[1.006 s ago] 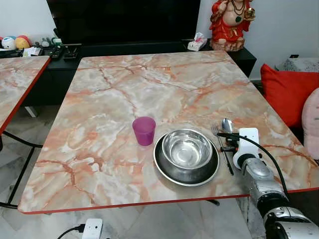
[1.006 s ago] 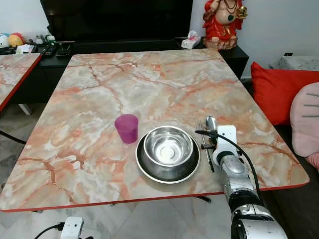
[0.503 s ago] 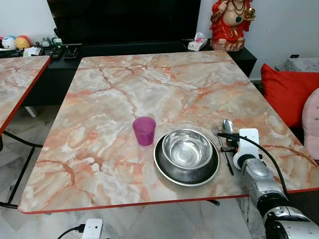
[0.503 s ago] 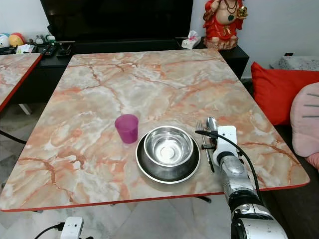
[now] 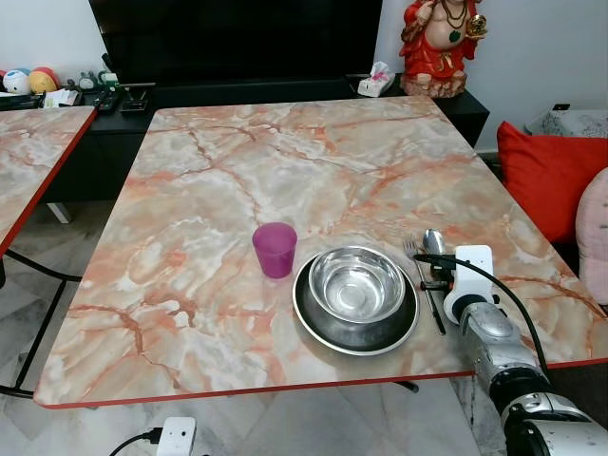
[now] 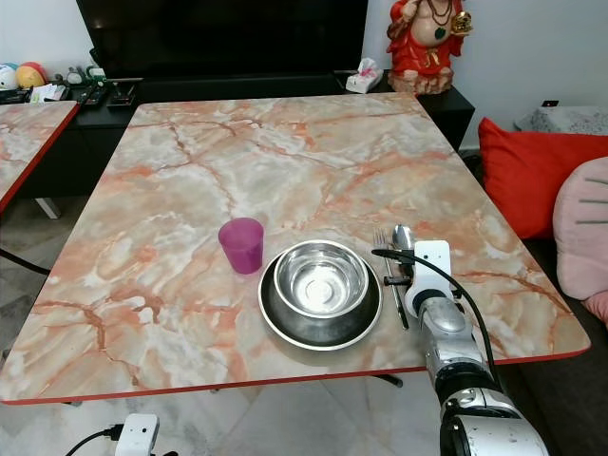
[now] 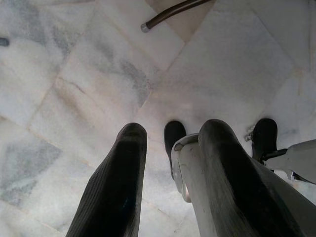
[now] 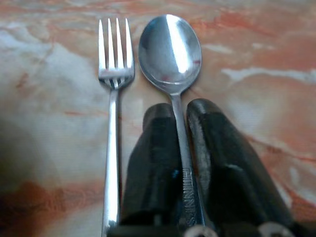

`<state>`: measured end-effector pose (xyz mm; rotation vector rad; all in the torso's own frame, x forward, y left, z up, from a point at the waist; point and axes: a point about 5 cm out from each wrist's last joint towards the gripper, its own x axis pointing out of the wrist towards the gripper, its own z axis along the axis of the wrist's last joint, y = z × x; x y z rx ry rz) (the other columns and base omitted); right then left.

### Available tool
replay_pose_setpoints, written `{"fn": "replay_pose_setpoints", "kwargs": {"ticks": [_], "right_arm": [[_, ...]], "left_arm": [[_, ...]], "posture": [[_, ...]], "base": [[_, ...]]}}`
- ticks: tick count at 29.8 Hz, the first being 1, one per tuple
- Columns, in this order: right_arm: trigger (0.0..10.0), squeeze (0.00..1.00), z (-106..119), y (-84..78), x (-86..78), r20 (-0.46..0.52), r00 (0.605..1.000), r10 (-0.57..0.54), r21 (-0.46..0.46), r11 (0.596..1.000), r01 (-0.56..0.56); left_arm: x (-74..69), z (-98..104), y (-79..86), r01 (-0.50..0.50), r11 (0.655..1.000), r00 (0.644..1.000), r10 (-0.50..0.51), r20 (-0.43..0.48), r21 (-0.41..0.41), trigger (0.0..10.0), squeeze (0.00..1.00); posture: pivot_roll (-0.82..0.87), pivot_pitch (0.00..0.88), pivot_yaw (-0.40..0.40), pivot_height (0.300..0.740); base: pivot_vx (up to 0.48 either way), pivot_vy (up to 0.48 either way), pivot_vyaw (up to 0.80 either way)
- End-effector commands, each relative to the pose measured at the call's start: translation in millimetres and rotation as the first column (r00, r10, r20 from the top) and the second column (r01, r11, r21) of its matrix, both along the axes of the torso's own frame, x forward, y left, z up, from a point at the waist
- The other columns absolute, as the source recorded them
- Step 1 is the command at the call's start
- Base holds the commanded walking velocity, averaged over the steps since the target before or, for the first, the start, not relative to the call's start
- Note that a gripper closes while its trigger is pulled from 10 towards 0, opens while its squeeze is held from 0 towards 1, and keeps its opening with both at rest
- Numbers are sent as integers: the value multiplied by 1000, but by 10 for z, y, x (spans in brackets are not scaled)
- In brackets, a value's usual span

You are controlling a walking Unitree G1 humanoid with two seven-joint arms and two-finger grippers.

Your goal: Setting the table

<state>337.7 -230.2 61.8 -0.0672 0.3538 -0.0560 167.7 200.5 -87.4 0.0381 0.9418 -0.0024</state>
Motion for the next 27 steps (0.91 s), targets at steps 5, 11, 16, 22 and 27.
{"fn": "replay_pose_setpoints", "kwargs": {"ticks": [5, 11, 16, 22, 27], "right_arm": [[10000, 490, -4, 12, 6, -9, 1000, 3, 0, 1000, -3], [10000, 478, -8, 14, 4, -9, 1000, 2, 1, 1000, -2], [10000, 490, 48, 0, 27, 29, 1000, -4, -2, 1000, 4], [10000, 686, 74, 7, 44, 39, 999, 1, -1, 1000, -1], [10000, 0, 82, 8, 49, 42, 999, -1, -6, 1000, 1]], "left_arm": [[-49, -27, -8, 4, 1000, 1000, -4, -31, 1, 10000, 0], [-51, -28, -7, 2, 1000, 1000, -2, -30, 1, 10000, 0], [-50, -27, -6, 4, 1000, 1000, -4, -31, 2, 10000, 0], [-49, -28, -7, 4, 1000, 999, -4, -32, 0, 10000, 0], [-51, -29, -10, 3, 1000, 999, -3, -33, -3, 10000, 0]], "posture": [[41, 29, -10, 736], [42, 28, -9, 736], [39, 29, -7, 736], [38, 28, -7, 736], [39, 28, -8, 736]], "base": [[0, 0, 0], [0, 0, 0], [0, 0, 0], [0, 0, 0], [0, 0, 0]]}}
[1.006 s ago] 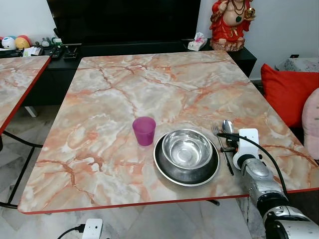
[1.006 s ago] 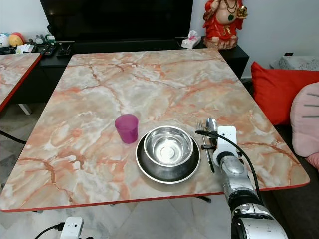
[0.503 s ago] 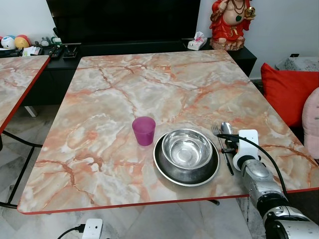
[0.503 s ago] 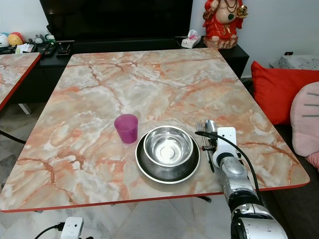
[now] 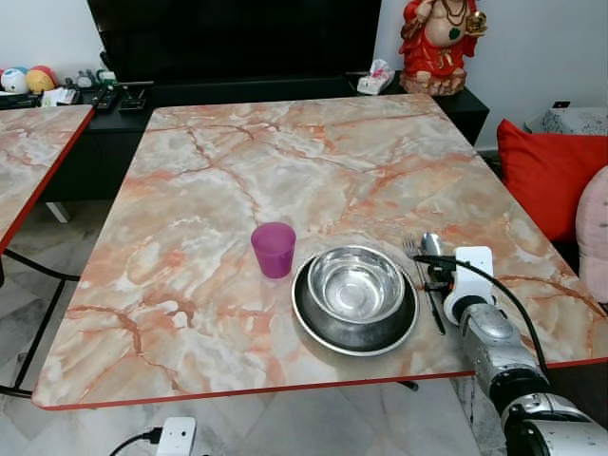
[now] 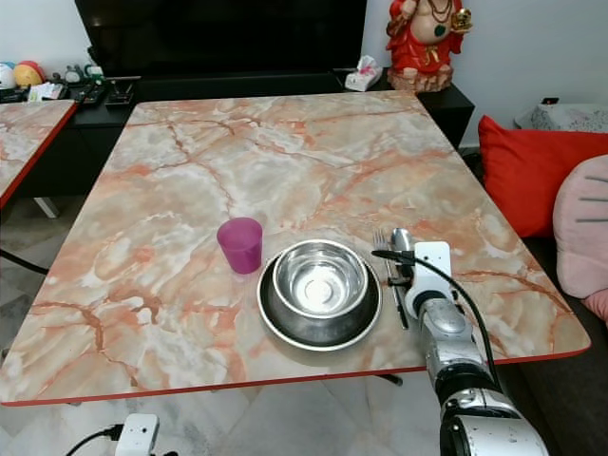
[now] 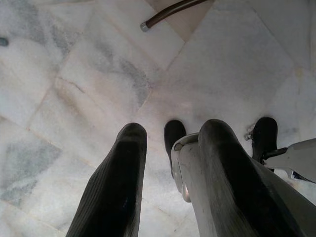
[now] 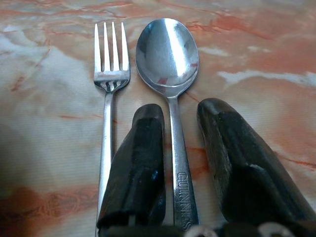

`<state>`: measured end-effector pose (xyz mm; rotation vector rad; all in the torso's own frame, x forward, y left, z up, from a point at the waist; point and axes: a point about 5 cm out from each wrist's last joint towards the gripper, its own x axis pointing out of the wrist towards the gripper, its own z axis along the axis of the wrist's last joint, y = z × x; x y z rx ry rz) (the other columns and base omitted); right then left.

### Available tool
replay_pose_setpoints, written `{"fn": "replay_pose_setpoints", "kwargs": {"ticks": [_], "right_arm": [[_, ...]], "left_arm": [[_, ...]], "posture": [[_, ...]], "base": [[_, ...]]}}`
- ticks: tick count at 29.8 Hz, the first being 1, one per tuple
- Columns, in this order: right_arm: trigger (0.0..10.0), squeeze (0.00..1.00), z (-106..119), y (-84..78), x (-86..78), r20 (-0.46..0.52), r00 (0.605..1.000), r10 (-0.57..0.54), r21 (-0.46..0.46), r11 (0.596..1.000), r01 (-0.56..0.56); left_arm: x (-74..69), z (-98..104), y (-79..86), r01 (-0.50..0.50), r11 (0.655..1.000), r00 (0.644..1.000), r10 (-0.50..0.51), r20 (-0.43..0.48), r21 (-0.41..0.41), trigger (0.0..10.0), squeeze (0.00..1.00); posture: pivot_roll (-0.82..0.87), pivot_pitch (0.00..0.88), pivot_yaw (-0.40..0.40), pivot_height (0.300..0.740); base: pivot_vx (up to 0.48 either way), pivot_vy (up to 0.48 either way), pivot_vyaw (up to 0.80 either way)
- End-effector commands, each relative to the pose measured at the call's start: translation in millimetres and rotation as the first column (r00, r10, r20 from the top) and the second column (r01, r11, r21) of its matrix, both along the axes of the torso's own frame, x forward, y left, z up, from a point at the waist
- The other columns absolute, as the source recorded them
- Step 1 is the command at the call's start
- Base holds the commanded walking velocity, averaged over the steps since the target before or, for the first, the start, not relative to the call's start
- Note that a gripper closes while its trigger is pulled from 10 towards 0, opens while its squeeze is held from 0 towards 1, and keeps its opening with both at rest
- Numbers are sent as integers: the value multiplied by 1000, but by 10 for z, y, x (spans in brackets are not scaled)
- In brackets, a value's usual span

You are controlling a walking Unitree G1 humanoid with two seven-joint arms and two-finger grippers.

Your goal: Setting the table

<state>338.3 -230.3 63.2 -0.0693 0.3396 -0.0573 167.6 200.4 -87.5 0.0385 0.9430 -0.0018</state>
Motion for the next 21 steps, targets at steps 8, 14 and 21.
{"fn": "replay_pose_setpoints", "kwargs": {"ticks": [8, 14, 21], "right_arm": [[10000, 0, 126, -5, 65, 68, 998, -10, -9, 1000, 11], [10000, 0, 222, -22, 97, 131, 991, -29, -12, 999, 31], [10000, 0, 417, -70, 115, 282, 956, -84, -8, 996, 90]], "left_arm": [[-53, -29, -8, 3, 1000, 999, -3, -34, -4, 10000, 0], [-53, -30, -10, 5, 1000, 999, -5, -36, -7, 10000, 0], [-54, -30, -6, 7, 1000, 999, -7, -36, -4, 10000, 0]], "posture": [[37, 30, -8, 736], [37, 29, -8, 736], [35, 29, -8, 736]], "base": [[0, 0, 0], [0, 0, 0], [0, 0, 0]]}}
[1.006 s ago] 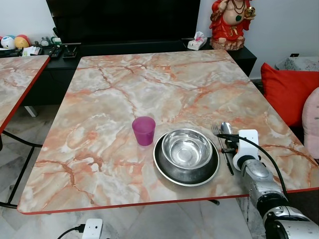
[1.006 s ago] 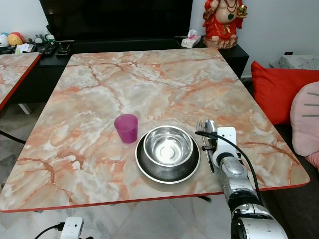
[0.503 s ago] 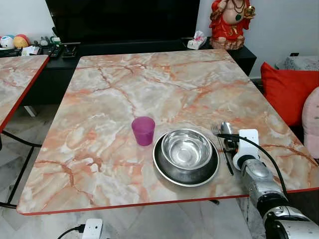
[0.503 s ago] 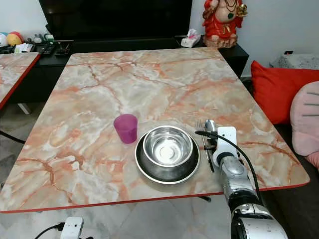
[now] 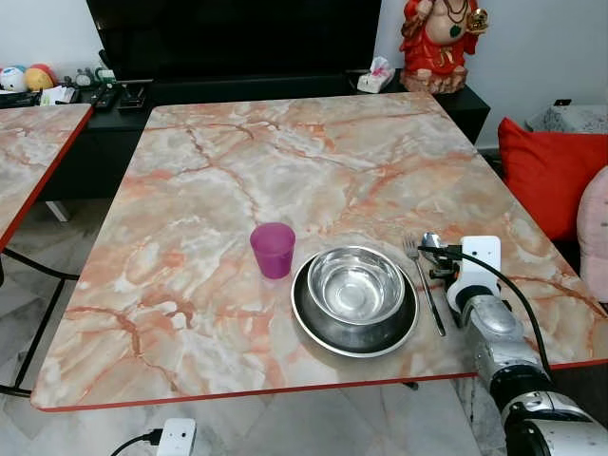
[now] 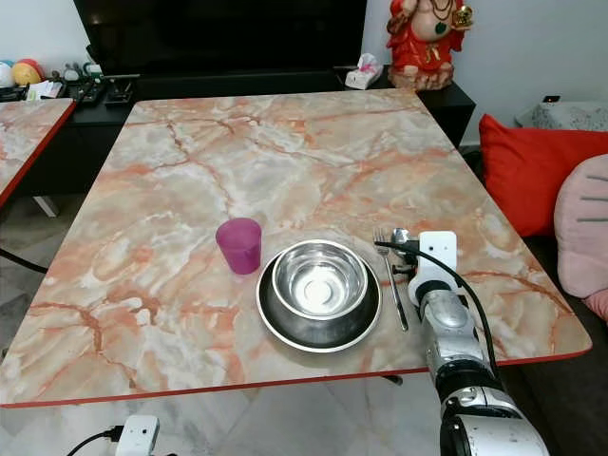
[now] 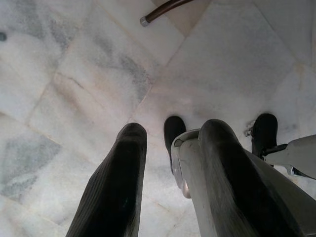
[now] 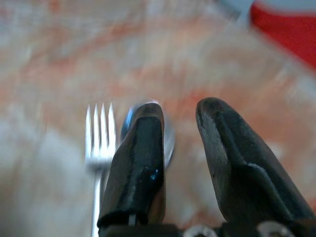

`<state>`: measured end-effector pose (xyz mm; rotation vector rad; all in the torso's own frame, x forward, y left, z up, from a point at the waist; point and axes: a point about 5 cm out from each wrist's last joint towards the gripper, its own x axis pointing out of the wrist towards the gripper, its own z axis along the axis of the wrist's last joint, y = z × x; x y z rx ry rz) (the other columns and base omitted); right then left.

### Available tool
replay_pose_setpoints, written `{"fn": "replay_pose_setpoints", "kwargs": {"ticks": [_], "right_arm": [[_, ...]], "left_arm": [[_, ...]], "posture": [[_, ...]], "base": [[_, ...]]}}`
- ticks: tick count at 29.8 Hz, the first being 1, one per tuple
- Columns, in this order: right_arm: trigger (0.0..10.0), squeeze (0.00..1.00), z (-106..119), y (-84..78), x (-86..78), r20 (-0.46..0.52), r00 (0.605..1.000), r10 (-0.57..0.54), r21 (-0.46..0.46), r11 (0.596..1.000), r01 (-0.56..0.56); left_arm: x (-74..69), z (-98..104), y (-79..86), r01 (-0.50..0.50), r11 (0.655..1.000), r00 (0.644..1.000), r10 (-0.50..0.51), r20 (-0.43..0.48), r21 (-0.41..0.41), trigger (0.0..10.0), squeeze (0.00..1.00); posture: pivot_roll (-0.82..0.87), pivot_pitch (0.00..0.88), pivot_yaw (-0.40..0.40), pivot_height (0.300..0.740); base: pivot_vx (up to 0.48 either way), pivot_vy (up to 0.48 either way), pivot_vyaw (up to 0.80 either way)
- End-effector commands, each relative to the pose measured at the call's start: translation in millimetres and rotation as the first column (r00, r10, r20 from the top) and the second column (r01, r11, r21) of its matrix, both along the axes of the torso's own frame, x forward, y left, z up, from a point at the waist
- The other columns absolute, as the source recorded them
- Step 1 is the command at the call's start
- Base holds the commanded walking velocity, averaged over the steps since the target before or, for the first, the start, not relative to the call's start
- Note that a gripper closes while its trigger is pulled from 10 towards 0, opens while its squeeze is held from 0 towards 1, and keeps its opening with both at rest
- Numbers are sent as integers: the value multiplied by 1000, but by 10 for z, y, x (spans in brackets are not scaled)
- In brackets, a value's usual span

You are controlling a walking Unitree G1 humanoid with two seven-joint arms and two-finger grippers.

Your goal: Setting the table

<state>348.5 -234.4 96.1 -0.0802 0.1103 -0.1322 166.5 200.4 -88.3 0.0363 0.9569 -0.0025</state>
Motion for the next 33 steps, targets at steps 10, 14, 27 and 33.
{"fn": "replay_pose_setpoints", "kwargs": {"ticks": [10, 14, 27, 33], "right_arm": [[10000, 0, 335, -20, -176, 323, 940, -107, 40, 994, 99], [10000, 0, 386, 13, -262, 374, 922, -102, 38, 995, 95], [10000, 0, 423, 83, -367, 394, 915, -86, 16, 996, 87], [10000, 0, 467, 84, -345, 407, 909, -87, 27, 996, 83]], "left_arm": [[-44, -17, 13, 12, 1000, 1000, -12, -14, 7, 10000, 0], [-46, -17, 16, 13, 1000, 1000, -13, -13, 12, 10000, 0], [-47, -19, 17, 2, 1000, 1000, -2, -16, 9, 10000, 0], [-47, -19, 17, 0, 1000, 1000, 1, -15, 10, 10000, 0]], "posture": [[32, 34, -4, 736], [29, 33, -7, 736], [27, 19, -7, 736], [29, 11, -9, 736]], "base": [[0, 0, 0], [0, 0, 0], [0, 165, 157], [0, 368, 794]]}}
